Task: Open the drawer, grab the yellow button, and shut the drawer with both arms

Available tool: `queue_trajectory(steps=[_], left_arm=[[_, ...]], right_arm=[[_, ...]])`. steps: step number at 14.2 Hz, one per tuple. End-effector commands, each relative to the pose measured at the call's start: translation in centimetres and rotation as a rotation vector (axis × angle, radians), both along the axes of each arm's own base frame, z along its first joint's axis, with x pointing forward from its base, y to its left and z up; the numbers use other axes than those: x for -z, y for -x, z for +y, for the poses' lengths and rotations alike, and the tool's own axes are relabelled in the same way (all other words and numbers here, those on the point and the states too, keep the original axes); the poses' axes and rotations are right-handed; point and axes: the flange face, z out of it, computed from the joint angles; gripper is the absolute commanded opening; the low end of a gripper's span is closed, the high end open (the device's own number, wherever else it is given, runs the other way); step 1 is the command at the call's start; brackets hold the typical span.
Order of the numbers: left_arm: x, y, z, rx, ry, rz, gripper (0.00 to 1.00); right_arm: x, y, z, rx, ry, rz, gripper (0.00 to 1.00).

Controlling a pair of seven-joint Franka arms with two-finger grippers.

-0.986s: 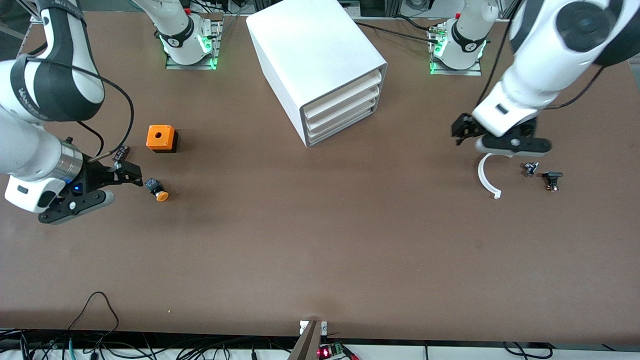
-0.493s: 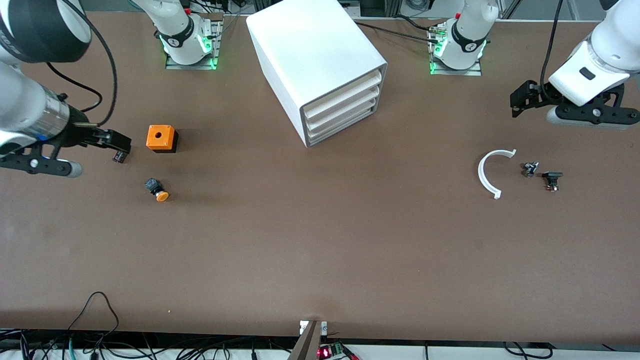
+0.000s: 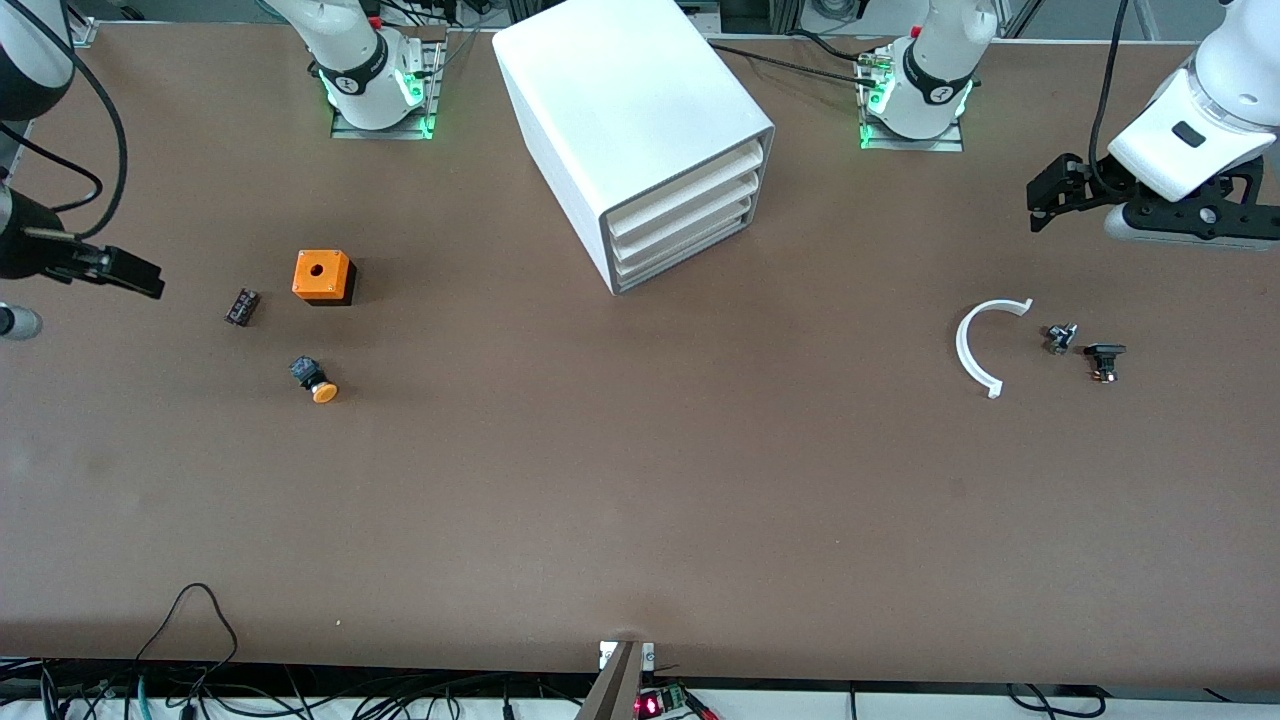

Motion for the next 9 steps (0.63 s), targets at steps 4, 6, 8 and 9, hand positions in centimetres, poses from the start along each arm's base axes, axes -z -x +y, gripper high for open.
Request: queue_trajectory(steps=[4, 6, 8, 9], left_arm=[[-0.3, -0.8, 2.9, -0.034, 0.056, -0.027, 1.0], [-0.5, -1.0, 2.3, -0.031, 0.051, -0.021, 1.0], [-0.4, -0.9, 2.5, -0.037, 0.05, -0.012, 1.0], [-0.3, -0.9, 2.7, -0.04, 0.049, -0.008, 1.0]], right_arm=[[0.6, 3.2, -1.7, -0.11, -0.007, -0.075, 1.0], [0.8, 2.9, -2.3, -0.096, -0.027, -0.091, 1.0], [1.1, 3.1, -2.3, -0.093, -0.035, -0.088, 1.0], [1.1, 3.5, -2.3, -0.095, -0.034, -0.086, 1.0]])
